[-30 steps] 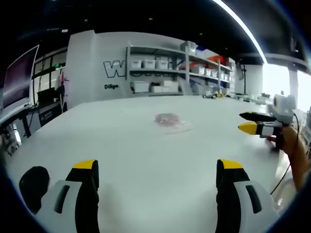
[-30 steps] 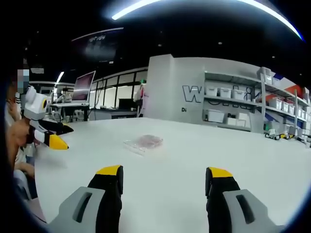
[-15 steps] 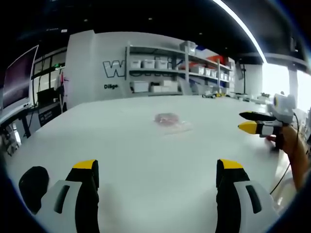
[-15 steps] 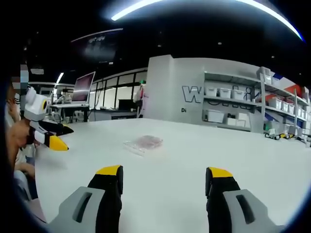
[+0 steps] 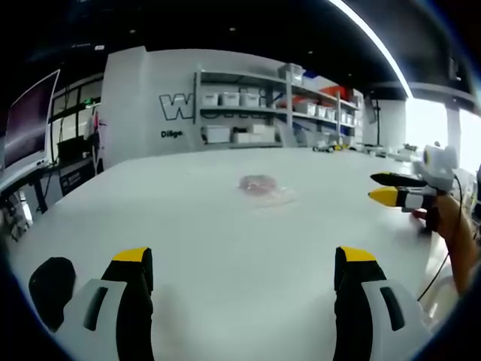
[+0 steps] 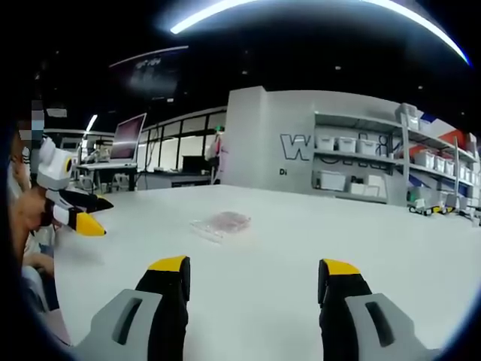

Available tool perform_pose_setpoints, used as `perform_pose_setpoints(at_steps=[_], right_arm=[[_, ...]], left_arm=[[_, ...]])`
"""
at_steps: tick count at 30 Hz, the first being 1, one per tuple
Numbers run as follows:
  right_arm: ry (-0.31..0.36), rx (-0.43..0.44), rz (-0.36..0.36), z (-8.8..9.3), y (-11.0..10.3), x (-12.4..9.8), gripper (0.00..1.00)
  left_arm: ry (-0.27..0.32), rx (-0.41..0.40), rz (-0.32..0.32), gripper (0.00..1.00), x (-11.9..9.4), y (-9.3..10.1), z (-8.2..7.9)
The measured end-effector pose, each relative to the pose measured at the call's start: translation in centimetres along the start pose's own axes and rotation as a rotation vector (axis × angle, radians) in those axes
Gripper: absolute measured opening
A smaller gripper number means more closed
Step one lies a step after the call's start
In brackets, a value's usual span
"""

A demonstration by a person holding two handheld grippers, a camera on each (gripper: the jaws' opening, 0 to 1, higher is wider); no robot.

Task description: Open the resealable bag by pulling the two sides of the seal apart until the entire bag opening is separated and visibly accessible.

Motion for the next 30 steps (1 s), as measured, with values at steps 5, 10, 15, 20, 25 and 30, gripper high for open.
perform_pose_setpoints(at_steps=[5,10,15,20,25,30], right_arm=[[0.002,0.003,0.002,-0.03,-0.06,-0.13,0.69],[0.002,0.002,0.003,-0.04,-0.11,-0.18,0.69],[0.008,0.001,0.008,-0.09,-0.09,-0.25,0.7],[0.007,0.002,0.012,-0.08,-0.12,-0.31,0.71],[0.004,-0.002,0.009,-0.05,-0.08,-0.19,0.71],[0.001,-0.001,0.007,-0.04,-0.14,-0.2,0.71]], left_arm=[[-0.002,0.0,0.0,1.0,-0.01,0.01,0.02],[-0.001,0.0,0.0,1.0,-0.01,0.0,0.03],[-0.001,0.0,-0.001,1.0,0.0,-0.01,0.04],[-0.002,-0.001,-0.002,1.0,0.07,-0.03,0.03],[-0.003,-0.002,-0.002,1.0,0.08,-0.08,-0.08],[-0.005,-0.002,0.002,1.0,0.17,-0.01,-0.13]])
Point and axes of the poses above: the point that each gripper's makers call its tool centre point, and the gripper's own axes: x roughly forward along the fingers, y roughly to its right, z roughly out of its underside, the point moved 8 cm from there along -x, roughly backward along the fingers, and after that the axes turned 15 degrees about y, right-handed, at the moved point
